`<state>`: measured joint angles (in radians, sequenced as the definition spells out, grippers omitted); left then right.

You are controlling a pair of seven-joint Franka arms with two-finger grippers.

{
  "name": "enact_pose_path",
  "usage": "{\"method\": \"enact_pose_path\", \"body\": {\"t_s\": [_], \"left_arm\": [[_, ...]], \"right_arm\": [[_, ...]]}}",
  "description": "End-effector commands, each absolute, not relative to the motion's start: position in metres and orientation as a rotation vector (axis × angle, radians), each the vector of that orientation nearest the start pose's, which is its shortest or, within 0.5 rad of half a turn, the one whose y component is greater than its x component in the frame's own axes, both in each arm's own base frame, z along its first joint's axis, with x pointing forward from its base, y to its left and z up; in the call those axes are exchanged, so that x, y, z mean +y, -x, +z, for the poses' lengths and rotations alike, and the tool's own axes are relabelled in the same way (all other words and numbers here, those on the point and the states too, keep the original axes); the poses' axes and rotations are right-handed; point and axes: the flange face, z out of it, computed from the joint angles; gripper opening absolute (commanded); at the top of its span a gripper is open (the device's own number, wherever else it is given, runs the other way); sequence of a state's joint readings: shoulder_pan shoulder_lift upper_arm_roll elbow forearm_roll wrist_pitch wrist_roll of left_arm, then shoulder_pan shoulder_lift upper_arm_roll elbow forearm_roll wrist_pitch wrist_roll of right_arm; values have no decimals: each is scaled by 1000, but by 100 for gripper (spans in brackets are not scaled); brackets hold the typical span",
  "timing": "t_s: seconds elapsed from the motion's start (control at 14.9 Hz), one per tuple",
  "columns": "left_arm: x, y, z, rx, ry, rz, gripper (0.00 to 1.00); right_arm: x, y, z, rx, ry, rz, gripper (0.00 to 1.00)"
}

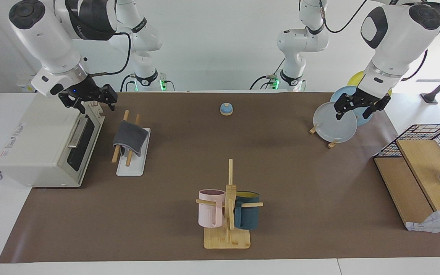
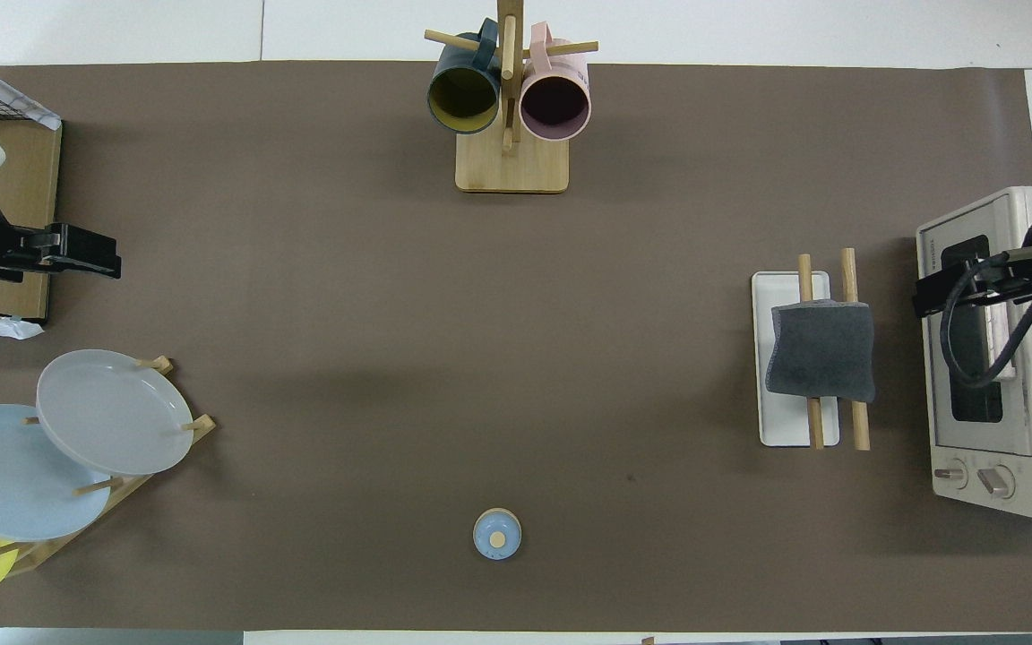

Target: Fold towel and hang on rack

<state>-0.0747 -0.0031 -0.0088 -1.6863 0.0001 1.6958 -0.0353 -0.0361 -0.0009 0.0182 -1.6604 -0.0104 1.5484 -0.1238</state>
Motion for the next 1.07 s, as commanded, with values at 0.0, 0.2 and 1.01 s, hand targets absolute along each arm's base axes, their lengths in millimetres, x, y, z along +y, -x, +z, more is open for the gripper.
{"method": "enact_pose_path", "body": {"t_s": [0.0, 0.2, 1.01], "left_arm": [[-45, -551, 586, 88, 3147, -26, 100], [-45, -551, 586, 91, 3147, -26, 100], [-45, -551, 586, 88, 3147, -26, 100]], "right_arm": [[-4, -555, 582, -153, 3142, 172, 100], [3, -558, 585, -173, 3154, 162, 100], [-4, -556, 590, -148, 3143, 143, 100]]}}
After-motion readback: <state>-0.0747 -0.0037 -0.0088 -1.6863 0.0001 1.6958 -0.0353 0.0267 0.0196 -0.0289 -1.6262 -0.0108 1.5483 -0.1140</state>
